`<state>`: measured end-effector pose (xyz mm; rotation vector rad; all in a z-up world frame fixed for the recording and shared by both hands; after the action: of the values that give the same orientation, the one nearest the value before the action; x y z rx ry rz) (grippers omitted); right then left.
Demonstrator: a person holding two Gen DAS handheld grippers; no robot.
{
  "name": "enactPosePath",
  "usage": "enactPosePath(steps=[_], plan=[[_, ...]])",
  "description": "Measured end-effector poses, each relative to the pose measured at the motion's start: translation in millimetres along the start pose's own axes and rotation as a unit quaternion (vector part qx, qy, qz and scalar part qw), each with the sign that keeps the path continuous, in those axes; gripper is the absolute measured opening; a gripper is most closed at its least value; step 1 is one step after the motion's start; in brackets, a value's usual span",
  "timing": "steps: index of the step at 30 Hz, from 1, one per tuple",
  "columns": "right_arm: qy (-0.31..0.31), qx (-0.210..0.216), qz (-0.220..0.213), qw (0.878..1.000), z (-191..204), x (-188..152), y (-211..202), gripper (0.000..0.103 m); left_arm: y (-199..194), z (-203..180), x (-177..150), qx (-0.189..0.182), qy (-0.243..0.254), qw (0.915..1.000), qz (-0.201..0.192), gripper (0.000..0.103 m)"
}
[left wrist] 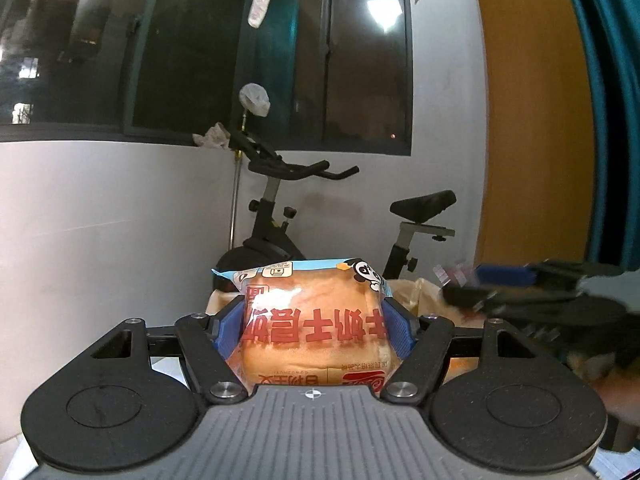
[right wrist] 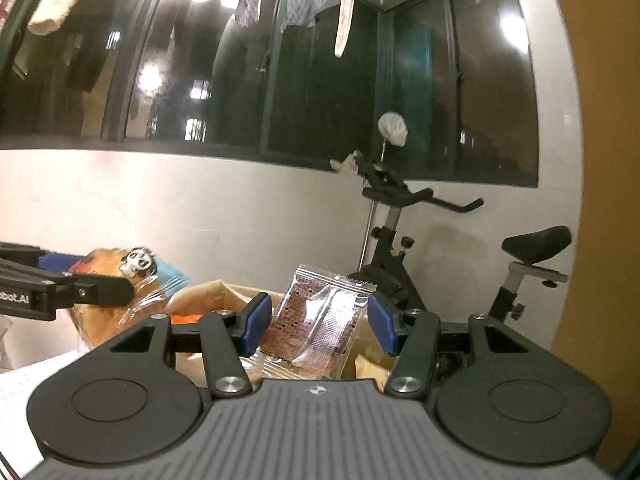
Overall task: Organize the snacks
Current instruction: 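Lift both packets over the box and open both grippers inside, then move both open grippers back down to the remaining small packets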
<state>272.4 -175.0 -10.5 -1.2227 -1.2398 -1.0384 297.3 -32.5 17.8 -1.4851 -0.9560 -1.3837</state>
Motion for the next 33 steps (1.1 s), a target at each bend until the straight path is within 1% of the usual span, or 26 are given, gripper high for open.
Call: enactPosePath(steps=[2, 3, 5, 6, 9, 11, 12, 14, 15, 16, 17, 21, 25, 29, 33], plan=[[0.006, 0.000, 0.030, 1.000, -4, -6, 25, 0.056, 20, 2, 0, -0.001, -0.003, 0.9999, 0.013, 0.074], [0.018, -0.001, 0.050, 0.999, -7, -11, 39, 0.056, 32, 3, -2, 0.001, -0.013, 0.9996, 0.024, 0.074], [0.034, -0.010, 0.078, 0.996, -13, -22, 56, 0.056, 52, 7, -9, 0.007, -0.033, 0.9982, 0.049, 0.074], [0.041, -0.017, 0.089, 0.995, -16, -27, 63, 0.056, 62, 6, -12, 0.011, -0.036, 0.9977, 0.057, 0.074], [0.062, -0.030, 0.111, 0.991, -22, -38, 75, 0.057, 77, 3, -22, 0.014, -0.021, 0.9970, 0.073, 0.074], [0.069, -0.040, 0.118, 0.990, -28, -45, 75, 0.058, 86, 0, -33, 0.013, -0.018, 0.9946, 0.102, 0.074], [0.068, -0.043, 0.119, 0.990, -30, -48, 75, 0.060, 90, 1, -39, 0.010, -0.025, 0.9927, 0.118, 0.075], [0.061, -0.052, 0.109, 0.991, -34, -50, 69, 0.060, 90, 6, -43, 0.002, -0.041, 0.9920, 0.119, 0.075], [0.059, -0.058, 0.103, 0.991, -37, -51, 66, 0.065, 89, 8, -44, 0.003, -0.045, 0.9922, 0.116, 0.078], [0.062, -0.060, 0.101, 0.991, -40, -51, 65, 0.072, 90, 10, -45, 0.006, -0.046, 0.9921, 0.116, 0.079], [0.066, -0.059, 0.097, 0.991, -41, -51, 61, 0.074, 87, 13, -44, 0.009, -0.047, 0.9923, 0.114, 0.079], [0.082, -0.055, 0.074, 0.992, -47, -41, 41, 0.074, 65, 19, -37, 0.008, -0.050, 0.9938, 0.099, 0.079], [0.099, -0.046, 0.050, 0.993, -46, -31, 17, 0.074, 40, 26, -26, 0.011, -0.036, 0.9956, 0.086, 0.079], [0.108, -0.041, 0.035, 0.993, -40, -33, -12, 0.074, 10, 36, -22, 0.009, -0.034, 0.9960, 0.082, 0.079], [0.110, -0.039, 0.022, 0.993, -32, -41, -39, 0.074, -22, 49, -29, 0.012, -0.031, 0.9964, 0.079, 0.079]])
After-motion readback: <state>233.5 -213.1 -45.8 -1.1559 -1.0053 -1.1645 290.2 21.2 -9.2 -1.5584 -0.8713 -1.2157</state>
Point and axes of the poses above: each gripper's, at about its wrist camera, not at the fingertips, and y roughly the way its jaws point, z to its left, x to its top, the point moved 9 cm from there along y, roughly the way its jaws point, and after that the axes turned 8 degrees about -z, right-handed, at the moved point
